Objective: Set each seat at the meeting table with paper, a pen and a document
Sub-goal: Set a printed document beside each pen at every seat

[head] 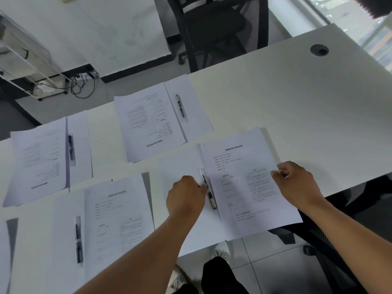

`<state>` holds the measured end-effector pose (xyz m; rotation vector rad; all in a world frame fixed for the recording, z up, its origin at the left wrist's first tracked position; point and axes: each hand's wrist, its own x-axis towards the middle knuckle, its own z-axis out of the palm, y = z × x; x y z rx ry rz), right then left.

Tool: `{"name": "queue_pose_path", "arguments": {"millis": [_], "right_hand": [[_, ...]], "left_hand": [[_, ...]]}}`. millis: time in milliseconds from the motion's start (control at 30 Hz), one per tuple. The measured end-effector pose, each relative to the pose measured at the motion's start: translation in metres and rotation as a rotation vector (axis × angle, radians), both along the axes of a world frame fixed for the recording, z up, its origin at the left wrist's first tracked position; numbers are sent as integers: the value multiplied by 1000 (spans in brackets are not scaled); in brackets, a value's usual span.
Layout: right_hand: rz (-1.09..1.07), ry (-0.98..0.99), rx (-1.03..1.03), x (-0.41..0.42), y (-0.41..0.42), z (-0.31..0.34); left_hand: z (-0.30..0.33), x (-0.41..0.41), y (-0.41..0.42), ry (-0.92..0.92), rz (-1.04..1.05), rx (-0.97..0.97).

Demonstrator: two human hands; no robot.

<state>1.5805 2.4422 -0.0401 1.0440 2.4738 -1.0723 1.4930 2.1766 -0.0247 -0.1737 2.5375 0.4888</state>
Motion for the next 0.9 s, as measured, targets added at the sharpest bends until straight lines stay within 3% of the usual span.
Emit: {"name": "queue_pose_path", "arguments": {"millis": [433, 900], "right_hand": [[176, -42, 103, 30, -63, 56], [466, -128, 257, 74, -104, 97]], "left_hand": [[73, 27, -81, 47, -64, 99], [99, 59, -113, 96, -286, 174]]}}
